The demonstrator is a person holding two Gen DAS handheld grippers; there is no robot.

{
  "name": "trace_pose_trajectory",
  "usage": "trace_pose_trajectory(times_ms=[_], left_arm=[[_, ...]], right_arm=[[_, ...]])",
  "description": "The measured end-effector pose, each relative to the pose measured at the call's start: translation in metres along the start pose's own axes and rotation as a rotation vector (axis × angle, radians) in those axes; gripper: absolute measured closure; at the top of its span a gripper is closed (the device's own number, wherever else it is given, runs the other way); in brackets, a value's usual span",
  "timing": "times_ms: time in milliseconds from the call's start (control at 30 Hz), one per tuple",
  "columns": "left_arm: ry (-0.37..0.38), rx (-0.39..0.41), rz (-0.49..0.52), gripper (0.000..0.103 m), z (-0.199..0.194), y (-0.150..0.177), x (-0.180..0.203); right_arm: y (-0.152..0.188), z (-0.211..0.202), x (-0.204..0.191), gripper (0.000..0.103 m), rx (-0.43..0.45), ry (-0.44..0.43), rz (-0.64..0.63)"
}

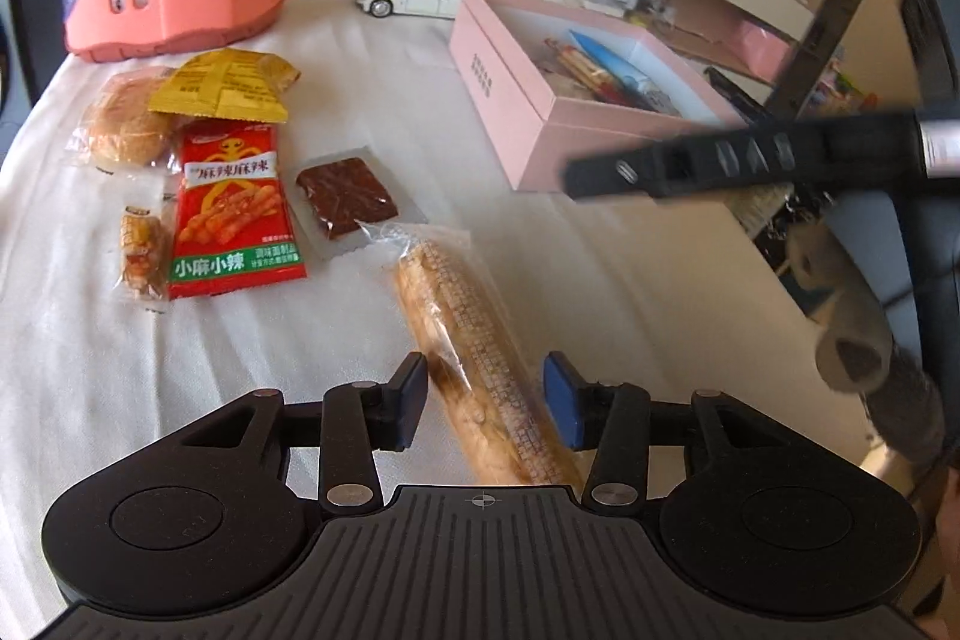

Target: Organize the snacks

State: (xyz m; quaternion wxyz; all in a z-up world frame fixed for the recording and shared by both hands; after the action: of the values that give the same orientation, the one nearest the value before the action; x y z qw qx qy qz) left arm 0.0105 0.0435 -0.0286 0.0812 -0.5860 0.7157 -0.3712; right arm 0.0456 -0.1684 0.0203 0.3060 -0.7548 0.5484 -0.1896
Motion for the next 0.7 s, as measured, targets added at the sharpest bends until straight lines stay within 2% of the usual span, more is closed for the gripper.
trace_pose_trajectory(times_ms=[200,333,433,500,633,700], left_arm=[[-0.064,0.054,0.032,0.056,-0.017,0.003,-0.003],[-0.115,0.103,-0.013,0.055,-0.037,0.001,-0.027],[-0.162,0.137,-0.055,0.059,-0.049,-0.004,-0.047],[-0.18,0.16,-0.081,0.059,-0.053,-0.007,-0.06],[-0.209,0.211,-0.154,0.059,-0.056,-0.019,-0.089],[-0.225,0.235,-0.191,0.059,-0.054,-0.026,-0.104]], right_arm=[[0.037,-0.001,0.006,0.026,0.011,0.113,-0.06],[0.054,0.003,-0.01,0.026,0.021,0.137,-0.113],[0.06,0.012,-0.022,0.025,0.018,0.153,-0.132],[0.063,0.015,-0.026,0.025,0.049,0.158,-0.118],[0.067,0.017,-0.027,0.014,0.098,0.186,-0.099],[0.069,0.017,-0.022,0.011,0.103,0.171,-0.062]])
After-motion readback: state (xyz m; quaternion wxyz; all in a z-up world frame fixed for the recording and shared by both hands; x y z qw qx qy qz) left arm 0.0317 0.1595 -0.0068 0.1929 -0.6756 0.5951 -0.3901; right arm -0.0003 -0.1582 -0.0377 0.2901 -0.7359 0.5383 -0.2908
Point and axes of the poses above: each gripper's, at about its wrist camera, not at the fingertips, and z roughly the way its jaws point, x to its right, y to its underside, the point moved 8 cm from there along z, roughly the way its jaws point, and after that the axes turned 7 degrees about y, right-handed, at the moved point
